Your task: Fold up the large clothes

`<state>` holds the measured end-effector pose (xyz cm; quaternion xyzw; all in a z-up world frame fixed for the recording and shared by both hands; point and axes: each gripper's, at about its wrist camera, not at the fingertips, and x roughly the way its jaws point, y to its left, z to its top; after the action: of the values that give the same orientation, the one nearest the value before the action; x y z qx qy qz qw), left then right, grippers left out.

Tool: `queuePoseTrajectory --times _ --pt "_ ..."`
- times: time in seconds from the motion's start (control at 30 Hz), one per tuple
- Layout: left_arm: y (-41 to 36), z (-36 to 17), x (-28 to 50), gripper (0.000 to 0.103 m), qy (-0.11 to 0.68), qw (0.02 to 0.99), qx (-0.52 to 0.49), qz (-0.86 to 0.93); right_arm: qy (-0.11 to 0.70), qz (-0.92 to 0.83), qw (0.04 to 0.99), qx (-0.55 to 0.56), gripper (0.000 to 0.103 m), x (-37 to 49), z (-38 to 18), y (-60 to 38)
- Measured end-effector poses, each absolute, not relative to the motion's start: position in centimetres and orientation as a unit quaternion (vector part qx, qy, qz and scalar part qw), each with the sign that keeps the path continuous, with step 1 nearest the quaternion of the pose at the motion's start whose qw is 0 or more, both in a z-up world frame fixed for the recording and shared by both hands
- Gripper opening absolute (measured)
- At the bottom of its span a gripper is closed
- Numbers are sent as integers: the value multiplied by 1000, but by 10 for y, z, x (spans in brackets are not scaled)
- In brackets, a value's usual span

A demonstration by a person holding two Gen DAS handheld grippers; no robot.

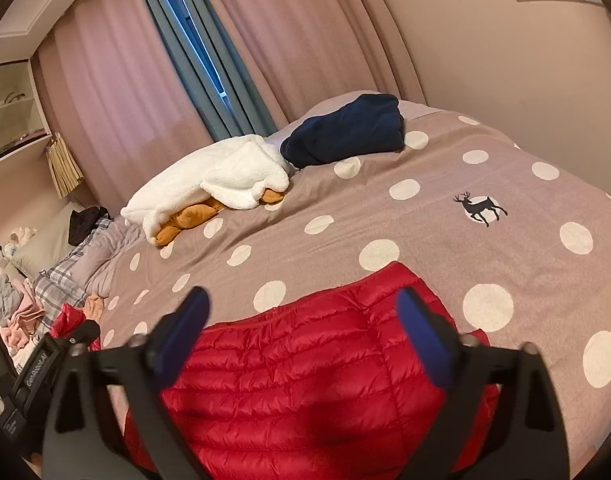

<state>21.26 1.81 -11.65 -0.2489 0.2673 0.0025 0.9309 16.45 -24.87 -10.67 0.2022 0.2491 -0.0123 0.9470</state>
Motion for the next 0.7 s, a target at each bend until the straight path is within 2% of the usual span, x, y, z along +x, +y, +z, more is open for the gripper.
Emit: queuePoseTrajectory --times 0.37,0.4,0.43,0.47,0.5,0.53,0.57,0.7 --pt "19 -127 215 100 282 925 -255 5 263 -33 948 177 102 167 -115 -244" --pt "20 -128 215 94 278 925 -259 -1 264 -30 948 173 99 167 -117 -243" --pt "20 -129 215 67 275 927 -255 -3 263 -26 949 173 95 167 -118 -243" --pt "18 -129 216 40 281 929 -240 5 261 -25 949 174 78 167 -119 -243" --pt "15 -130 220 33 292 931 -217 21 264 -30 949 172 55 168 -121 -243" --pt "12 -132 224 25 302 933 -195 29 267 -37 949 166 38 170 -121 -243" --pt "9 -133 226 16 307 934 -179 32 269 -44 949 156 6 172 -122 -242" --pt "8 -138 228 9 300 935 -189 14 266 -34 953 144 6 176 -124 -240"
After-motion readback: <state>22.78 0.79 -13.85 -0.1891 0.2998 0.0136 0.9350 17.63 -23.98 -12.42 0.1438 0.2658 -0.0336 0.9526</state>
